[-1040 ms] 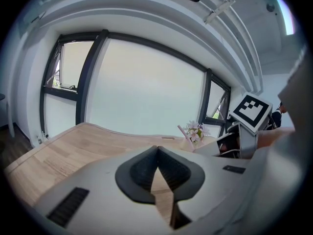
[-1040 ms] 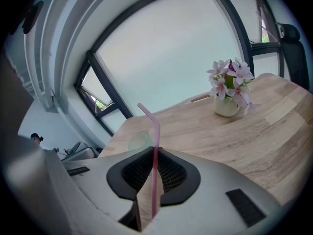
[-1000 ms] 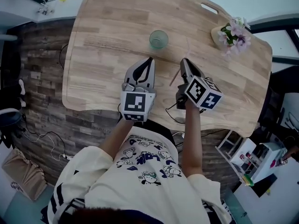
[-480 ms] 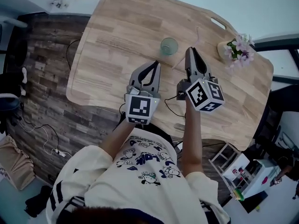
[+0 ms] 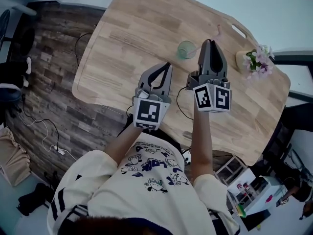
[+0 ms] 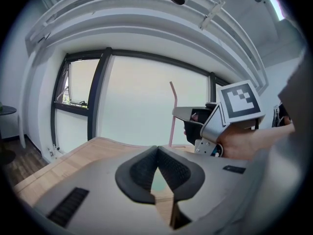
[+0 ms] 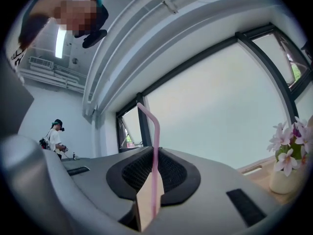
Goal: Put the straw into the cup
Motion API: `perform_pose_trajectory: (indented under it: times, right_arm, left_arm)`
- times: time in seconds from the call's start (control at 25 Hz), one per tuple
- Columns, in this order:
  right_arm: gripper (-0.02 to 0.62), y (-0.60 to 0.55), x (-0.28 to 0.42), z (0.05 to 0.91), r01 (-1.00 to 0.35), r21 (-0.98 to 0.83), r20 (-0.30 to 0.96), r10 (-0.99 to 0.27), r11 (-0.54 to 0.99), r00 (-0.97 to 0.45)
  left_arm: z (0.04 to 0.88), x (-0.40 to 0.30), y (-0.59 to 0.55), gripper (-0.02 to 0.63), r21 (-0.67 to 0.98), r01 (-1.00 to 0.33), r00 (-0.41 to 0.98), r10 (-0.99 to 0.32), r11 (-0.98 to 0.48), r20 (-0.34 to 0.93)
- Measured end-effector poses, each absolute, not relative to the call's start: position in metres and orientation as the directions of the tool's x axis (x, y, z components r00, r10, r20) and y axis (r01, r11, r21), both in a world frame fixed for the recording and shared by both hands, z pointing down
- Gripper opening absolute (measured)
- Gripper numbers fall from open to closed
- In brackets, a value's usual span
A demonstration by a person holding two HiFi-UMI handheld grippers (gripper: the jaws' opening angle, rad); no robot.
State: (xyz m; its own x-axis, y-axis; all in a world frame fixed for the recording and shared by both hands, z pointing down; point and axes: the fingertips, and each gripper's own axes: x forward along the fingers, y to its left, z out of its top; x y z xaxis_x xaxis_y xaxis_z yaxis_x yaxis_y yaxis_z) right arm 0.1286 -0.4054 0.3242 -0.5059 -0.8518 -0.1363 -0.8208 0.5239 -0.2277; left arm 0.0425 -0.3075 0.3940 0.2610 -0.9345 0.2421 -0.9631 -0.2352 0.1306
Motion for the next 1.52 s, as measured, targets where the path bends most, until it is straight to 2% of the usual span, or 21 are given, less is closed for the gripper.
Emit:
perform_pose_trajectory:
  times: [0.28, 0.8, 1.52]
  right_arm:
    - [0.025, -0.414, 0.115, 0.345, -0.838, -0.132, -0.115, -0.848, 0.529, -0.518]
    - [0.025, -0.406, 0.102, 0.379, -0.828, -0.110, -0.093, -0.835, 0.550, -0.543]
    - [0.031, -0.400, 0.097, 0.434, -0.840, -0.091, 0.065, -0.838, 0.536, -0.542]
  left_arm:
    - [0.401, 0.034, -0.312, 0.032, 0.127, -0.969, 0.236, -0.941, -0.211, 0.243]
    - [0.408, 0.031, -0.319, 0.031, 0.140, -0.967, 0.243, -0.941, -0.215, 0.237]
    - [0.423, 0.021, -0.310, 0.031, 0.155, -0.973, 0.209, -0.935, -0.169, 0.288]
